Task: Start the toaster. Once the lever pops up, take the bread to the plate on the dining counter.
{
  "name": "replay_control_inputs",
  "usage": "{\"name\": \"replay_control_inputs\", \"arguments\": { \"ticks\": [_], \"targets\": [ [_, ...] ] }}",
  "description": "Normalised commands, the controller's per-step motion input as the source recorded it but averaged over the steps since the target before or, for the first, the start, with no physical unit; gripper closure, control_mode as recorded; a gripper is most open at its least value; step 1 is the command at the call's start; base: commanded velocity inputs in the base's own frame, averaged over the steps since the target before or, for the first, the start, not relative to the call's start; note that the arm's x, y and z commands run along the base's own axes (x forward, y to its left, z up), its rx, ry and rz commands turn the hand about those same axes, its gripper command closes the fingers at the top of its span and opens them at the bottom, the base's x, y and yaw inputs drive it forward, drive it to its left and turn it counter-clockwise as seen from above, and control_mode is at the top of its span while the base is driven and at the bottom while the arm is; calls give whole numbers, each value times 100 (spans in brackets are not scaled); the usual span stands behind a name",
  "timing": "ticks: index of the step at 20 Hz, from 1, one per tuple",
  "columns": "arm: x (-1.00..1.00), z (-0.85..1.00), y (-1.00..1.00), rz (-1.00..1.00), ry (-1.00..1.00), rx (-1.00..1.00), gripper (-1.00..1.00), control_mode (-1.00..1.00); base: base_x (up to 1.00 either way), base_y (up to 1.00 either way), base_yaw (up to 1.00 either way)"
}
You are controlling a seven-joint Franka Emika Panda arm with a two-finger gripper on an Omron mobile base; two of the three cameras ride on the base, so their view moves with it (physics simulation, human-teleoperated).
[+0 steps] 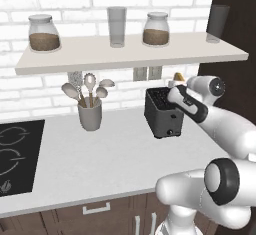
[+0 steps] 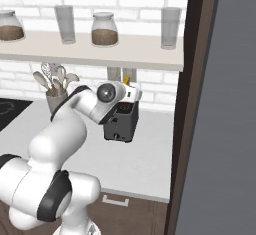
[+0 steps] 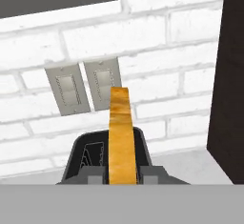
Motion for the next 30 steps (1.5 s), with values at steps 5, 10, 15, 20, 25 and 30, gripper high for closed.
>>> {"name": "replay_control_inputs", "arguments": {
  "ticks": [5,10,15,20,25,30],
  "targets": [
    [-59,27,0,-2,2,0,100,-100,0,0,0],
    [-96,37,0,-7,4,0,100,-100,0,0,0],
    [-85,62,0,-10,17,0,100,-100,0,0,0],
    [-98,53,0,-7,13,0,100,-100,0,0,0],
    [-96,14,12,-3,8,0,100,-100,0,0,0],
    [-95,0,55,3,-5,0,100,-100,0,0,0]
  ]
}}
